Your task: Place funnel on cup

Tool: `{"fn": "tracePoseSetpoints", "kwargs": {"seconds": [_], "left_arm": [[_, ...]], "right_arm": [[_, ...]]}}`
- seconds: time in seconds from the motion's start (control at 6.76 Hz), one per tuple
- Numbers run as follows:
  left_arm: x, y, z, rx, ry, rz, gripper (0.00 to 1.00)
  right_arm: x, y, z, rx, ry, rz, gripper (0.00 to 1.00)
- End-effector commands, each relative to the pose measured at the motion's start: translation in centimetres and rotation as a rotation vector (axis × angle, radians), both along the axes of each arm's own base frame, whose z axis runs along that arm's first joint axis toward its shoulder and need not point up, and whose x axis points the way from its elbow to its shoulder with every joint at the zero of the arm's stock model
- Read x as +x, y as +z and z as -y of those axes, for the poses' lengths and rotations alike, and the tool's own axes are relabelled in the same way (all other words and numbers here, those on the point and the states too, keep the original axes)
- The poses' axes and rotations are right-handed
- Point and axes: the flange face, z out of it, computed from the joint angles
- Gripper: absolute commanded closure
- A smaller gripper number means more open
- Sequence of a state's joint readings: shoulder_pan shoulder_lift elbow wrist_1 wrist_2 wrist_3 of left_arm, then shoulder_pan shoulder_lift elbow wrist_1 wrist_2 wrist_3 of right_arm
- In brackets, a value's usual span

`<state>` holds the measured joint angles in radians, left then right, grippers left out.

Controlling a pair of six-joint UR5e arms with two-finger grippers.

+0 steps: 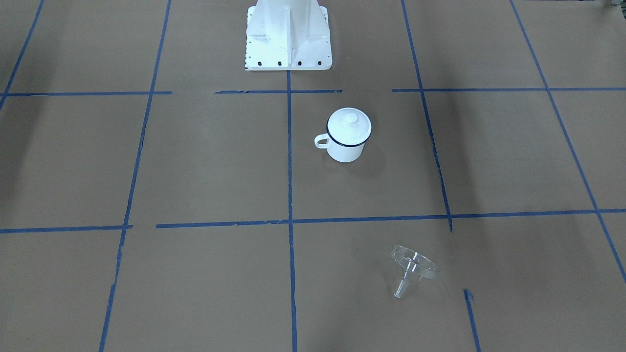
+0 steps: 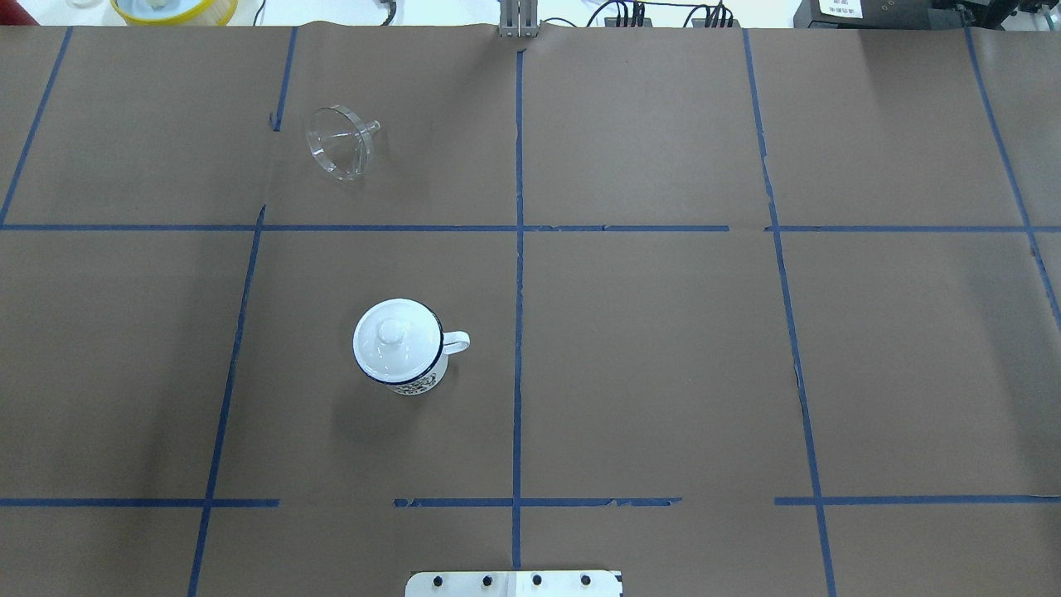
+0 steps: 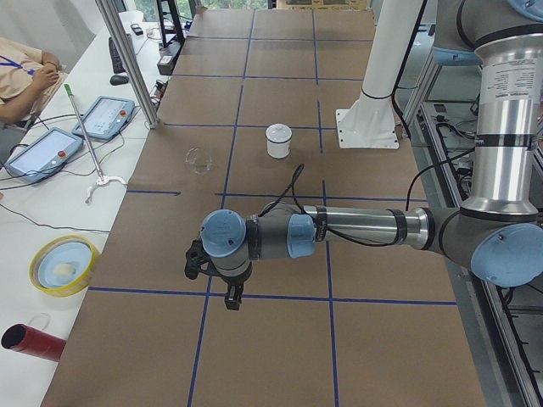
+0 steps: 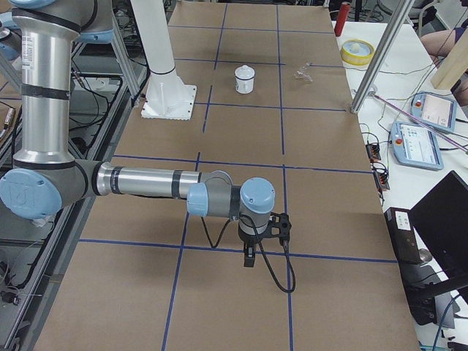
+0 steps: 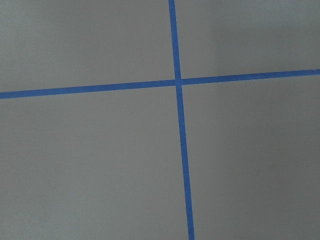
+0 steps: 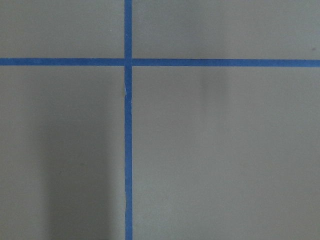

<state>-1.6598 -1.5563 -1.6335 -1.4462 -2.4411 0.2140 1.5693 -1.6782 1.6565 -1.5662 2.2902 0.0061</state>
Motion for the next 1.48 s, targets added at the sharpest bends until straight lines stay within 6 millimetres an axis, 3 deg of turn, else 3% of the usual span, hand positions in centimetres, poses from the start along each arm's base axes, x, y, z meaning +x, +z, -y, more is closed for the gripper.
{"fn": "tracePoseSetpoints", "kwargs": {"seconds": [0.0, 0.74, 0.89, 1.04, 1.18, 1.33], "left_arm": [[0.0, 1.0, 1.3, -0.023, -0.004, -0.003, 0.00], [-0.2, -0.4, 1.3, 0.006, -0.006, 0.012, 0.00], [-0.4, -1.9, 0.7, 0.042, -0.010, 0.014, 0.00], [-0.2, 0.0, -3.2, 0.007, -0.011, -0.003, 0.00], [0.0, -1.0, -3.1, 0.026, -0.010, -0.001, 0.00], [0.1, -4.1, -2.3, 0.051, -0.062, 0.005, 0.00]], "right_arm": [[0.0, 0.0, 0.0, 0.000, 0.000, 0.000, 0.00], [0.0, 0.0, 0.0, 0.000, 0.000, 0.000, 0.00], [0.0, 0.1, 0.0, -0.001, 0.000, 0.000, 0.00], [0.0, 0.0, 0.0, 0.000, 0.000, 0.000, 0.00], [0.0, 0.0, 0.0, 0.000, 0.000, 0.000, 0.00], [0.0, 0.0, 0.0, 0.000, 0.000, 0.000, 0.00]]}}
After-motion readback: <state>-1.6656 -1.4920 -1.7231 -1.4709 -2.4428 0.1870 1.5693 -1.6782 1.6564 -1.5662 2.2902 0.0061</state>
